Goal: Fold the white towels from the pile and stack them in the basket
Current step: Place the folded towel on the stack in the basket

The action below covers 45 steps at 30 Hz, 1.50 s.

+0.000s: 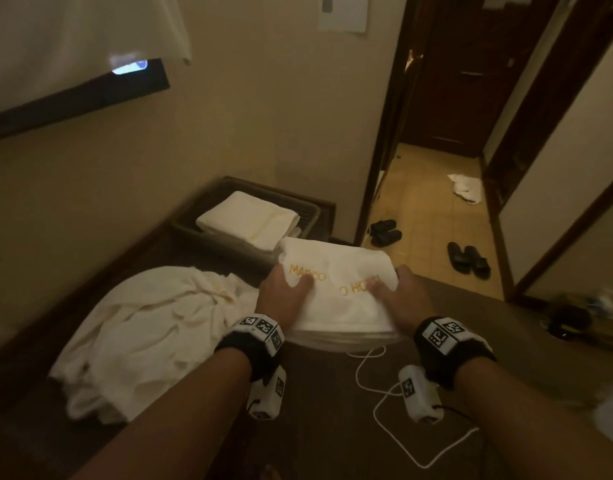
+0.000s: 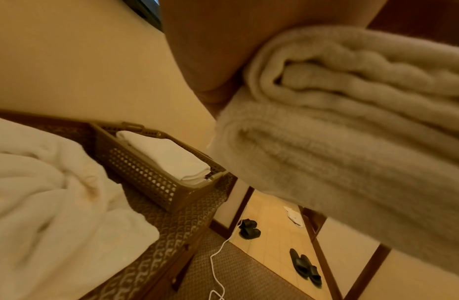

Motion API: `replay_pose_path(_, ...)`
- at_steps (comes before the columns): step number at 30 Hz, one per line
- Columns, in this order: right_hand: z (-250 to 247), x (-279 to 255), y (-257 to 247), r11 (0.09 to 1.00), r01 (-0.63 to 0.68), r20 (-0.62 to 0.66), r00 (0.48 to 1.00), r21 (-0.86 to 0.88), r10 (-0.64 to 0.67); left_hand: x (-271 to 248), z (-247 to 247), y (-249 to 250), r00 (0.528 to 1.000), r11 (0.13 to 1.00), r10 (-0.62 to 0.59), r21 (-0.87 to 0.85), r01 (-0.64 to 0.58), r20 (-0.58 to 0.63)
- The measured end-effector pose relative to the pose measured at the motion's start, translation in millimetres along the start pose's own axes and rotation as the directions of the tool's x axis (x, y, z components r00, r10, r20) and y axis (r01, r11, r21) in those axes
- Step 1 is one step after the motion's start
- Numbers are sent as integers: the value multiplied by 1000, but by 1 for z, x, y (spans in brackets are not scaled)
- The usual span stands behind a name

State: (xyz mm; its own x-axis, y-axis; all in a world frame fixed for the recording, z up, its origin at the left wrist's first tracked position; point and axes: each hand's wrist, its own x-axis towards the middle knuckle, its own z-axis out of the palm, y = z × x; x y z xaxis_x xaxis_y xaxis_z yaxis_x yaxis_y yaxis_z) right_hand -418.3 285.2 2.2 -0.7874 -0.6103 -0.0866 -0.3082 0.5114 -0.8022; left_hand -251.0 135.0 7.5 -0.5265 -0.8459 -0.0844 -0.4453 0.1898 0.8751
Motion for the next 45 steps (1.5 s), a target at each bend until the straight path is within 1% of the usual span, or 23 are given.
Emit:
replay_pose_path(3,-8,39,2,1000,-7,-4,1000,-3,7,42,20,7,996,1000,-13,-14,15,89)
replay_pose_path(5,-9,69,1,1000,-5,-7,1000,-21,5,73,29,8,990,999,-14,-50,21,142)
replay_pose_path(7,-8,102,-1,1000,2,-14,1000,-31,-3,107,35,9,978,995,-32,-90,52,204)
replay_pose_path(9,-5,139,-6,999,19,-26,999,-46,-21,144,37,14,968,995,-48,-72,68,248)
replay_pose_path(12,7,196,-16,996,19,-5,1000,-92,-20,201,37,13,969,999,-53,3,54,242)
replay_pose_path(15,23,249,-32,990,62,37,998,-130,-57,246,31,9,967,997,-71,18,69,246)
replay_pose_path(18,45,298,-51,974,87,118,991,-208,-63,281,21,0,972,995,-99,11,99,213)
replay_pose_path(22,86,365,-78,941,159,224,970,-300,-93,322,9,-19,983,986,-161,-30,164,91)
replay_pose_path(25,123,412,-100,923,233,334,934,-307,-125,346,-1,-35,974,972,-226,-73,225,-9)
replay_pose_path(27,150,444,-115,919,290,404,899,-267,-166,364,-6,-47,959,959,-268,-123,256,-91)
replay_pose_path(29,179,475,-129,911,357,475,850,-205,-227,383,-11,-58,930,945,-310,-170,279,-199)
replay_pose_path(32,220,513,-154,886,444,597,750,-134,-285,408,-15,-71,860,915,-391,-241,324,-328)
replay_pose_path(35,257,542,-171,854,510,672,668,-100,-320,426,-16,-84,787,879,-462,-334,341,-410)
replay_pose_path(37,277,558,-175,848,524,715,620,-73,-322,435,-12,-94,730,855,-506,-377,355,-460)
replay_pose_path(39,293,571,-172,851,522,742,592,-54,-316,443,-3,-104,676,821,-559,-434,370,-480)
replay_pose_path(41,304,581,-165,853,516,770,575,-78,-277,448,10,-114,634,774,-622,-483,410,-459)
replay_pose_path(45,319,599,-126,851,489,847,521,-192,-108,441,48,-127,514,624,-772,-601,499,-376)
